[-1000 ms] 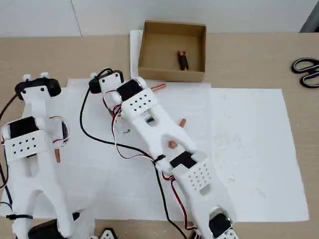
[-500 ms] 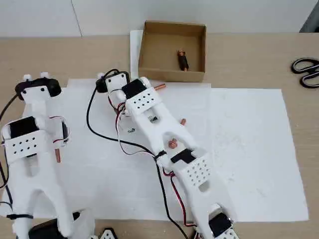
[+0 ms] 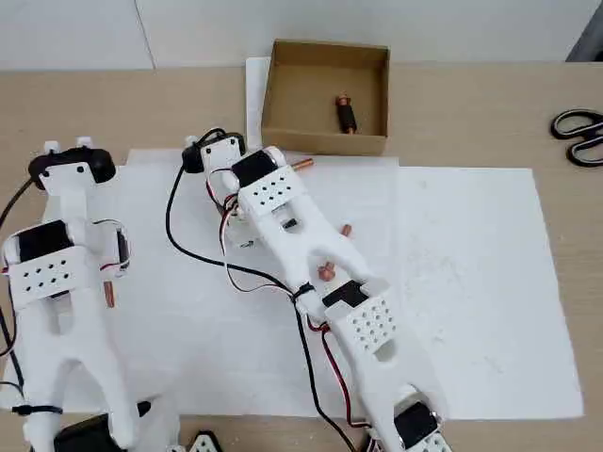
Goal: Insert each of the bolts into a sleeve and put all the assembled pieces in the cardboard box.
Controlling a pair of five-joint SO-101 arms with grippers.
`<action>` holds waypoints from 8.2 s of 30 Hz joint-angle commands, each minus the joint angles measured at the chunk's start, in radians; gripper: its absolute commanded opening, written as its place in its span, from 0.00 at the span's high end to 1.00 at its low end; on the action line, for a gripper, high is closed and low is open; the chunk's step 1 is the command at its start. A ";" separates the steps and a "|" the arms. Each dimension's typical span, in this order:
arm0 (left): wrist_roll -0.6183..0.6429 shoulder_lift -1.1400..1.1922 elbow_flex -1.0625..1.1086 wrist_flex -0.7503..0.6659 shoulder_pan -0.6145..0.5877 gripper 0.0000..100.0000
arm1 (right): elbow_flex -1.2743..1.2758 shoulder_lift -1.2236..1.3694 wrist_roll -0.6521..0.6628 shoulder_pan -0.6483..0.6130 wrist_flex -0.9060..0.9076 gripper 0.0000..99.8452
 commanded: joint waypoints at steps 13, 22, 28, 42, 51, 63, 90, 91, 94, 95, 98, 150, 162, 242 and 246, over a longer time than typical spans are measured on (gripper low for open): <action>-0.002 -0.043 -0.005 -0.012 -0.003 0.99 | -0.031 0.048 0.002 0.018 -0.001 0.93; -0.002 -0.043 -0.012 -0.012 -0.002 0.99 | -0.106 -0.004 0.002 0.059 0.101 1.00; 0.000 -0.043 -0.064 0.018 -0.003 0.99 | -0.215 -0.147 0.032 0.067 0.186 1.00; -0.006 -0.043 -0.344 0.241 -0.002 0.99 | -0.199 -0.521 0.055 0.180 0.208 1.00; -0.097 -0.044 -0.446 0.414 -0.008 0.99 | 0.164 -0.903 0.055 0.257 0.206 1.00; 0.170 -0.043 -0.441 0.157 0.281 0.99 | 0.941 -1.395 0.052 0.259 -0.162 1.00; 0.345 -0.037 -0.441 -0.213 0.706 0.99 | 1.966 -2.149 0.052 0.263 -0.855 1.00; 0.345 -0.037 -0.440 -0.233 0.715 0.99 | 1.990 -2.178 0.052 0.263 -0.862 1.00; 0.345 -0.035 -0.440 -0.264 0.740 0.99 | 2.051 -2.273 0.052 0.265 -0.863 1.00; 0.347 -0.035 -0.440 -0.264 0.749 0.99 | 2.071 -2.305 0.052 0.268 -0.862 1.00; 0.348 -0.035 -0.438 -0.259 0.786 0.99 | 2.136 -2.393 0.052 0.266 -0.862 1.00; 0.554 -0.313 -0.108 -0.451 0.985 0.99 | 2.433 -2.646 -0.091 0.209 -0.958 1.00; 0.551 -0.315 0.177 -0.821 0.990 0.99 | 2.453 -2.646 -0.140 0.203 -0.958 1.00; 0.468 -0.315 0.297 -0.628 1.019 0.99 | 2.452 -2.646 -0.140 0.203 -0.958 1.00; 0.468 -0.315 0.297 -0.628 1.019 0.99 | 2.452 -2.646 -0.140 0.203 -0.958 1.00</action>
